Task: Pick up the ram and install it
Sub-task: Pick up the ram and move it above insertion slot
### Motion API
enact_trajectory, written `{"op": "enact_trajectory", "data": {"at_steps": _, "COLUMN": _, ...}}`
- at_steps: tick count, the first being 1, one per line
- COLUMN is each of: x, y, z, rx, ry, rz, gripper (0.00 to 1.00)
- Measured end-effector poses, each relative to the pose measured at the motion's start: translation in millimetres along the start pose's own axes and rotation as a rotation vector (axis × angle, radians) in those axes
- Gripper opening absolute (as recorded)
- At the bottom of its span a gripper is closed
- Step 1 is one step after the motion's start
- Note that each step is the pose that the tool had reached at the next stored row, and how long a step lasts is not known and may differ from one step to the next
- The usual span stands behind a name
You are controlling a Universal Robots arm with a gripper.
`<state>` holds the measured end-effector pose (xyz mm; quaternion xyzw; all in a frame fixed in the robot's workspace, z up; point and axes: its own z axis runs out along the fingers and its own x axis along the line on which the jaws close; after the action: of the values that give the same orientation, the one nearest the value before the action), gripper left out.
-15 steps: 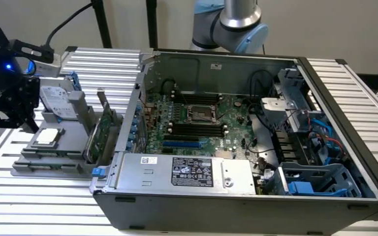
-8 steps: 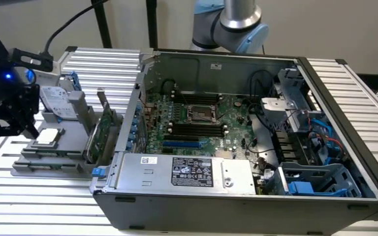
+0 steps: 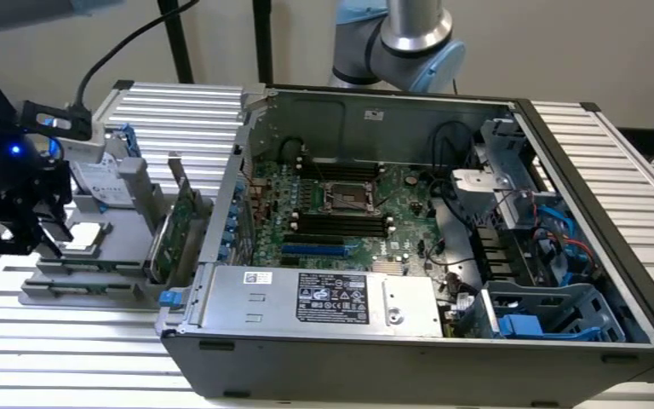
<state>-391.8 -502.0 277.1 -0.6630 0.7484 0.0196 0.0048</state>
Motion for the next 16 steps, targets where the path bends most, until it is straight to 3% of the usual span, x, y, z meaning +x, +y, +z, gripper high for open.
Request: {"op": "enact_trajectory", "data": {"at_steps": 16, "x": 4.8, "y": -1.9, "z": 29.1, "rx": -0.0016, "ry": -0.0001, "rz": -0.033, "gripper": 1.00}}
